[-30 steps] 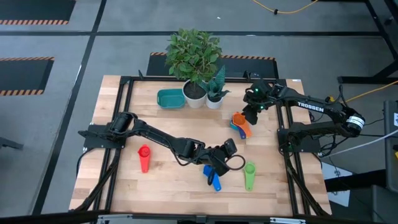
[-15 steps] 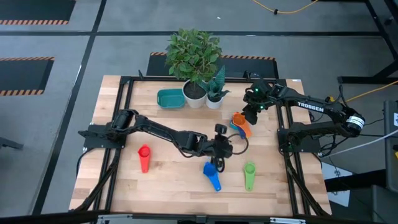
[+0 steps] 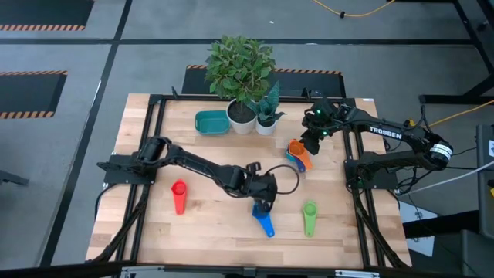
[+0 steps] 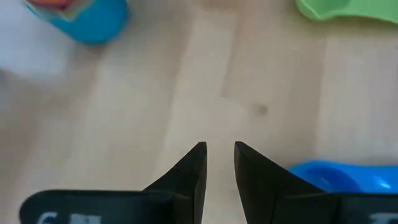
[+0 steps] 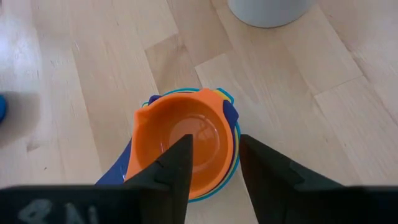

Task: Nest measuring cups in basket
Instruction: Stack the light blue measuring cup on top of the orange measuring cup

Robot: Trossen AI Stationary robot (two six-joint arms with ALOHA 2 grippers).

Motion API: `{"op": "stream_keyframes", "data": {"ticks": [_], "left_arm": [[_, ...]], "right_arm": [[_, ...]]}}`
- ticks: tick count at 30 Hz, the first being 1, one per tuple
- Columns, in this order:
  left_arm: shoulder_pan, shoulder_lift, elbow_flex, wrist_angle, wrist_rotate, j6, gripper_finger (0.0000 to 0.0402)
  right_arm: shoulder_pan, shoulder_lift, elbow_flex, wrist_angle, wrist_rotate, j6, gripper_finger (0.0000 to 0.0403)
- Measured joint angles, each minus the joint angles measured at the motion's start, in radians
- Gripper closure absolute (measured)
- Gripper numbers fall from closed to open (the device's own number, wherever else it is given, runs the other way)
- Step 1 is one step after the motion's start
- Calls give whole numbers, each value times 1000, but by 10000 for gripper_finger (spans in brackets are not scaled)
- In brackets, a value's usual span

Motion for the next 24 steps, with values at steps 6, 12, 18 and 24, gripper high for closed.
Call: {"op": "stream_keyframes", "data": {"ticks": [6,12,18,24], "left_arm": [[-41,0,0,-81,62,-211,327],[-79,0,0,-109,80,-378,329],[-97,0,0,-110,80,-516,332],[-102,0,0,-110,79,-595,333]], "right_arm": [[0,0,0,0,0,0,267],[0,0,0,0,0,0,267],[0,0,0,0,0,0,267],[0,0,0,0,0,0,267]]}}
